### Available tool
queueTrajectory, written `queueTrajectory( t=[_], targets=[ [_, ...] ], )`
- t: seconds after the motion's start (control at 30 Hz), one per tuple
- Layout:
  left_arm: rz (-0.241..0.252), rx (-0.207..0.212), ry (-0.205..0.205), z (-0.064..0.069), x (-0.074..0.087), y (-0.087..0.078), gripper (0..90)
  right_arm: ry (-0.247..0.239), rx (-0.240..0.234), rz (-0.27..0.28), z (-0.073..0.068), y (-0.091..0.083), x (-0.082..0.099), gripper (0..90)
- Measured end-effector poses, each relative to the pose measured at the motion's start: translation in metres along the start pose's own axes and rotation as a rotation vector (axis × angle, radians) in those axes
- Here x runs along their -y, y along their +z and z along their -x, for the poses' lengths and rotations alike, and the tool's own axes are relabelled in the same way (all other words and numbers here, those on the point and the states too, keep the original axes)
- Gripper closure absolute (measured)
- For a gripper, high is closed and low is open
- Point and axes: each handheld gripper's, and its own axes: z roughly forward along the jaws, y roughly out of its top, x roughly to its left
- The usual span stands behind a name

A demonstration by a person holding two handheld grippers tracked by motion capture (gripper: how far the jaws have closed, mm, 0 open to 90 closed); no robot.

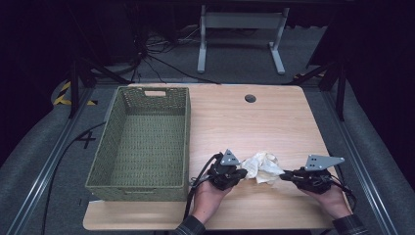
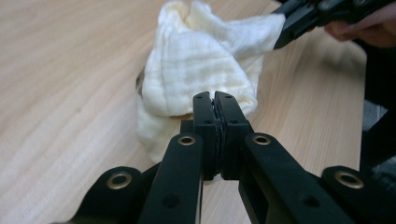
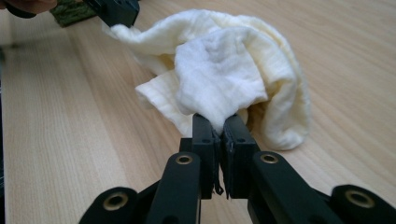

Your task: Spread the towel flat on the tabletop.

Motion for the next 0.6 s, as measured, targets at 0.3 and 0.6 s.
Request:
queueTrajectory(
  t=[0.3, 0.6],
  targets=[
    [0.054, -0.036, -0.039, -0.015, -0.015, -0.006, 88.7, 0.004, 0.053, 0.013, 0.015, -0.014, -0.002, 85.7],
    [0.056, -0.124, -0.1, -0.032, -0.022, -0.007, 88.8, 0.058, 0.106, -0.002, 0.036, -0.025, 0.007, 85.7]
  ],
)
